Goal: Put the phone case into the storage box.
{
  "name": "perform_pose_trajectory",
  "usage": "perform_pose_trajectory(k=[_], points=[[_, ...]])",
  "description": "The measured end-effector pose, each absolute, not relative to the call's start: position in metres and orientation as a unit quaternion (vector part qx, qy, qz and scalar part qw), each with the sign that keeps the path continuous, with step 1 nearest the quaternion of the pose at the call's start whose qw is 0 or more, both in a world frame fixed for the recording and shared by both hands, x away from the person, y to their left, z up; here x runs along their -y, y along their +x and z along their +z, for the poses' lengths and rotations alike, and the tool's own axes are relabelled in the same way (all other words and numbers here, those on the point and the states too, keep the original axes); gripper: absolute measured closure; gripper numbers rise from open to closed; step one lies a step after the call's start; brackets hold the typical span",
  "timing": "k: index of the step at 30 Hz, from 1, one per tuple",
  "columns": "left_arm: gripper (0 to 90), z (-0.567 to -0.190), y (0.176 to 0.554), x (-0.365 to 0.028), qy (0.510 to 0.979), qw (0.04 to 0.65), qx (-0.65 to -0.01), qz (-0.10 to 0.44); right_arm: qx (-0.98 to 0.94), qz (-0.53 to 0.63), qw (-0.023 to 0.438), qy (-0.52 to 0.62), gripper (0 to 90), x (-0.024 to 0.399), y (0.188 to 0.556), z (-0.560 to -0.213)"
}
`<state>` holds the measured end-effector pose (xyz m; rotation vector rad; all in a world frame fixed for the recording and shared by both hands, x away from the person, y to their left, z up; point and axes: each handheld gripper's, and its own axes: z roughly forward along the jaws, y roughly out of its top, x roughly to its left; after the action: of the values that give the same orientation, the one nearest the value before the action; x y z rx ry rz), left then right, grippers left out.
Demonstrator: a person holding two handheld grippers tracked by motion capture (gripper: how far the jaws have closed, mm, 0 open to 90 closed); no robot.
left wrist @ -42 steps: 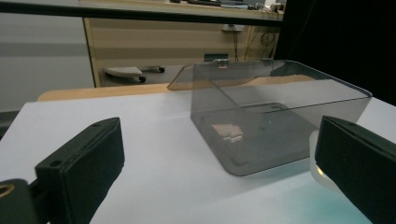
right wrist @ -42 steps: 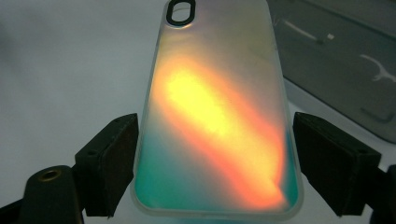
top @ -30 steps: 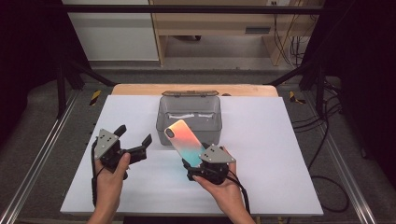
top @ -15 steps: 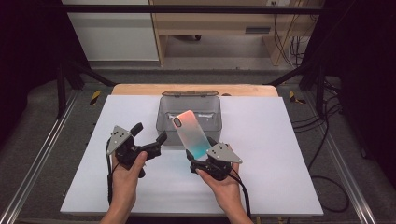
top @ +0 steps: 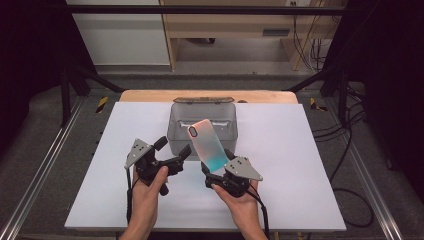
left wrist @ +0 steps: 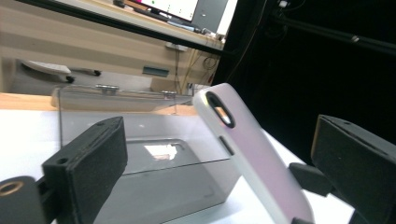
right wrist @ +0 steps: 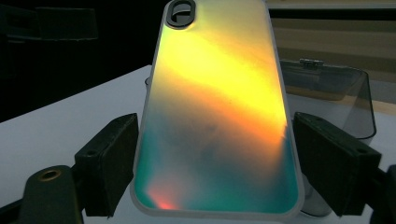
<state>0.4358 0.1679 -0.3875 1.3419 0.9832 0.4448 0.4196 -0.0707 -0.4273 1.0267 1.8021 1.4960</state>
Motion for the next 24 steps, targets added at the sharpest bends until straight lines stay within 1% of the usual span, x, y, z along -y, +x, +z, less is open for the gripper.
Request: perform_pose_trajectory(k=[1,3,4,6,7,8,13,15,18,22,24], points=[[6.9,-0.389,0.436,-0.168,0.581,0.662,-0.439,0.179,-0.674,0.561,0.290,0.384,17.4,0.070,0.419,-0.427],[8.6,-0.391,0.435,-0.169,0.574,0.666,-0.445,0.169,-0.673,0.562,0.290,0.384,17.3,0.069,0.419,-0.427],[15.4,-0.394,0.434,-0.168,0.569,0.672,-0.449,0.156,-0.670,0.565,0.292,0.383,17.4,0.069,0.418,-0.427],[18.3,-0.396,0.433,-0.168,0.566,0.675,-0.450,0.149,-0.668,0.566,0.292,0.384,17.3,0.068,0.417,-0.427],[18.3,-0.397,0.432,-0.167,0.566,0.675,-0.449,0.147,-0.667,0.568,0.292,0.383,17.4,0.067,0.417,-0.427],[24.9,-0.399,0.430,-0.165,0.568,0.676,-0.446,0.148,-0.667,0.569,0.293,0.382,17.4,0.067,0.416,-0.427],[39.6,-0.403,0.427,-0.159,0.568,0.677,-0.447,0.141,-0.665,0.572,0.291,0.382,17.4,0.065,0.415,-0.427],[47.6,-0.404,0.427,-0.158,0.564,0.679,-0.450,0.134,-0.665,0.572,0.292,0.382,17.4,0.065,0.415,-0.427],[55.3,-0.410,0.429,-0.155,0.553,0.677,-0.471,0.115,-0.662,0.573,0.293,0.383,17.3,0.063,0.414,-0.427],[58.6,-0.414,0.430,-0.153,0.549,0.675,-0.482,0.102,-0.662,0.575,0.291,0.383,17.3,0.062,0.413,-0.428],[62.8,-0.417,0.429,-0.152,0.546,0.676,-0.486,0.096,-0.663,0.576,0.289,0.382,17.3,0.061,0.413,-0.429]])
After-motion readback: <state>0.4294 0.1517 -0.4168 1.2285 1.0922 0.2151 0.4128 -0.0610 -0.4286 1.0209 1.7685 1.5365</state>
